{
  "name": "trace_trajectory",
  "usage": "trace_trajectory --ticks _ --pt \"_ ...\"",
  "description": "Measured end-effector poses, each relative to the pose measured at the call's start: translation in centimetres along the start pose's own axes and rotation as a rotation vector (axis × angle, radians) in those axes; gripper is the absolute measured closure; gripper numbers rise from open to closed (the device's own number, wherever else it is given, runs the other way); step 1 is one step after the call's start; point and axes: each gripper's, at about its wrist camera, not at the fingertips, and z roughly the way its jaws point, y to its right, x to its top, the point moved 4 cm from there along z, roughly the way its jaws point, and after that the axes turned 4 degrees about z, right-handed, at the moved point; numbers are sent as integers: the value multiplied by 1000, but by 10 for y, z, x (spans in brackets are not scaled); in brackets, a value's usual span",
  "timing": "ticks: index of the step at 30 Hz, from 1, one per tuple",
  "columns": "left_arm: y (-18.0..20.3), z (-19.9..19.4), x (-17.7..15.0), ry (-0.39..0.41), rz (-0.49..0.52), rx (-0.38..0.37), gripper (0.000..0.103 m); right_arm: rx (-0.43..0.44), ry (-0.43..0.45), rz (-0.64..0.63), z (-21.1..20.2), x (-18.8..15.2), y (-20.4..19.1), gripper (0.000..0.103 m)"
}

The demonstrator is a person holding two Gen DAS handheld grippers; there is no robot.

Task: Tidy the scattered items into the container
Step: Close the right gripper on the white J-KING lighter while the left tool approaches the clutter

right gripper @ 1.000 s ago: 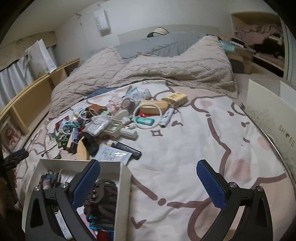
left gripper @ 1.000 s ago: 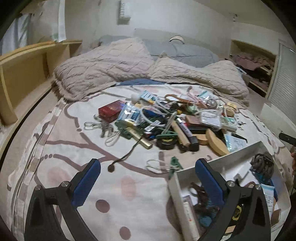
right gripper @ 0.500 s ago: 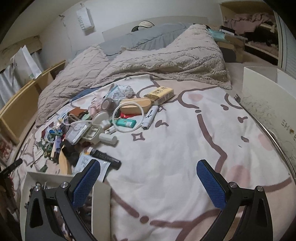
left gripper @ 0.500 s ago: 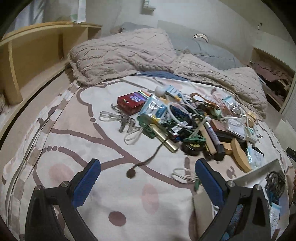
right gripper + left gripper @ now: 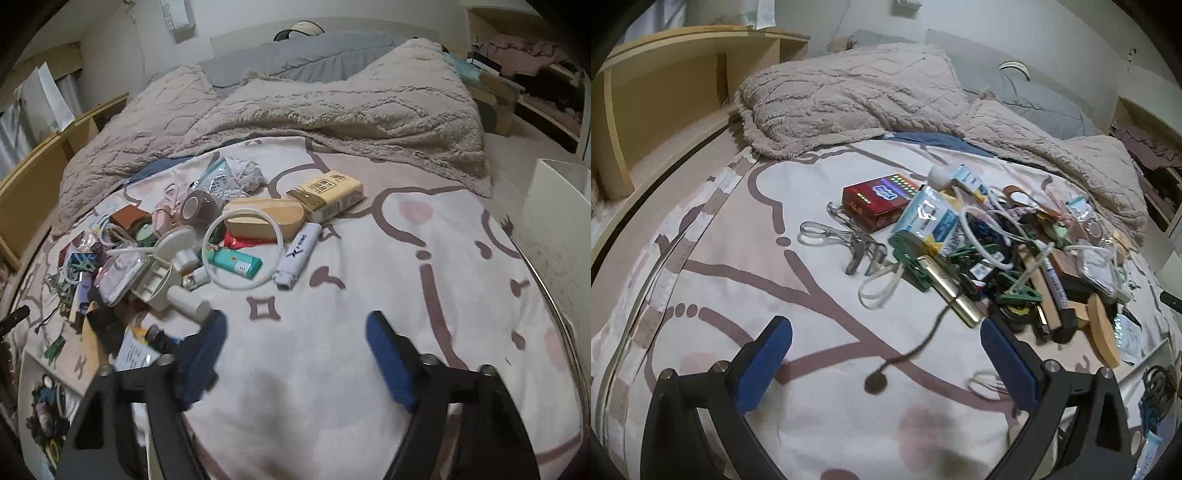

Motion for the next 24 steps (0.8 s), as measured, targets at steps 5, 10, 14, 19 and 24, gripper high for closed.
trace_trajectory --ticks 5,10,14,19,24 --pt "-7 17 -3 -40 -16 22 0 -74 -17 -40 24 12 -5 48" --pt "-16 29 -10 -83 -50 24 0 -112 -88 -78 52 12 -8 49" --pt "-18 32 -13 -95 -66 18 0 -152 -114 -120 64 14 -13 49" --pt "-20 34 -16 -104 -81 13 0 -166 -116 -133 73 18 -19 62" --pt "-21 37 -17 -124 -98 12 0 -160 -85 -155 76 16 -22 75"
